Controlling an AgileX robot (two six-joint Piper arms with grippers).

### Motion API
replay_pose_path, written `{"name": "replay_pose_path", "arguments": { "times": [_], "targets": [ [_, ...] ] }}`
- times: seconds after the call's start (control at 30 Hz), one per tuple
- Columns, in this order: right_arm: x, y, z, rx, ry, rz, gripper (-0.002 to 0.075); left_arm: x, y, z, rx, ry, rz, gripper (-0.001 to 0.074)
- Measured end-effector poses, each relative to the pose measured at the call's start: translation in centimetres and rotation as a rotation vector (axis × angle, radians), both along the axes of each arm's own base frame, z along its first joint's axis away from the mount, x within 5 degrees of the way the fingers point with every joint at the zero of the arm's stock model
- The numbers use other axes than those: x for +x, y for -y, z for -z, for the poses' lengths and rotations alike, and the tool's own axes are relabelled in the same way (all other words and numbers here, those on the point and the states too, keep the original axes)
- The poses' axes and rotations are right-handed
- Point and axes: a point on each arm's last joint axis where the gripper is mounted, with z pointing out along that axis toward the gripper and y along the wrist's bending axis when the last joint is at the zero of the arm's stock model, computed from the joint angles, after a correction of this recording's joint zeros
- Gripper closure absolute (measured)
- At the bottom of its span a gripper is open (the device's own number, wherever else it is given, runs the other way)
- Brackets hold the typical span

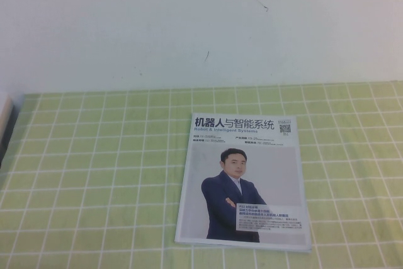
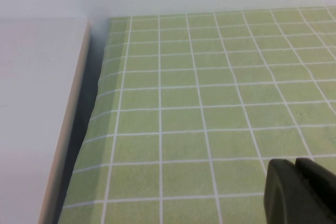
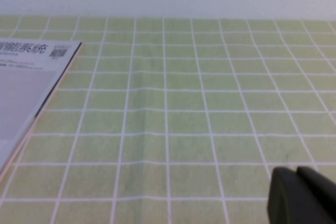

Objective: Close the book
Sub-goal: 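Close the open booklet and leave it lying on the table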

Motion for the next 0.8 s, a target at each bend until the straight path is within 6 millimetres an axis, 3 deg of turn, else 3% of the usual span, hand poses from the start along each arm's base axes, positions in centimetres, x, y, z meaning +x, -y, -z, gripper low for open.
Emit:
{"name": "replay_pose_path", "arguments": {
  "times": [0.8],
  "targets": [
    [-0.01,-0.11,0.04,-0.001,-0.005,-0.022,0.0729,0.00,0.00,0.00,0.004,0.000,0.001,0.0738]
  ]
}}
